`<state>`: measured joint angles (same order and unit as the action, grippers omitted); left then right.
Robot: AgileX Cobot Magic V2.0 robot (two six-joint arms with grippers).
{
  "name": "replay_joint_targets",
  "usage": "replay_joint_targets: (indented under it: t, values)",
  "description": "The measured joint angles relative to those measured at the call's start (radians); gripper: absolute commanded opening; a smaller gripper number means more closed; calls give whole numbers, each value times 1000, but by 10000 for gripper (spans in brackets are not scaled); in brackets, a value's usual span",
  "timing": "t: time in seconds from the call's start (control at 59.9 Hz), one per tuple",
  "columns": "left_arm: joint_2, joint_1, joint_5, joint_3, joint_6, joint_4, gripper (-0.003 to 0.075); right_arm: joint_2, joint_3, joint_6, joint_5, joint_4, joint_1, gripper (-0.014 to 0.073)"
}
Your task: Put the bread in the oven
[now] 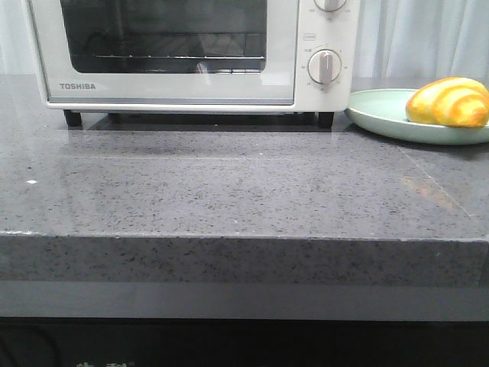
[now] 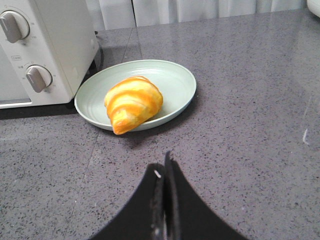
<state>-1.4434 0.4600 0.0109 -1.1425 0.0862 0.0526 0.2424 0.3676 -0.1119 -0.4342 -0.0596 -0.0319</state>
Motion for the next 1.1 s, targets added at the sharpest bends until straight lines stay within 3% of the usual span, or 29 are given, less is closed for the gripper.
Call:
replay_joint_targets:
  t: [0.334,0.868,1.101]
  values:
    - [63,26,125,39,0,-2,-20,0,0,0,0,0,0,-67]
    - [254,134,261,397,0,46,-20,0,0,0,-1,0,0,-67]
    - [244,128,226,439,0,81,-21,0,0,0,-2,0,0,-67]
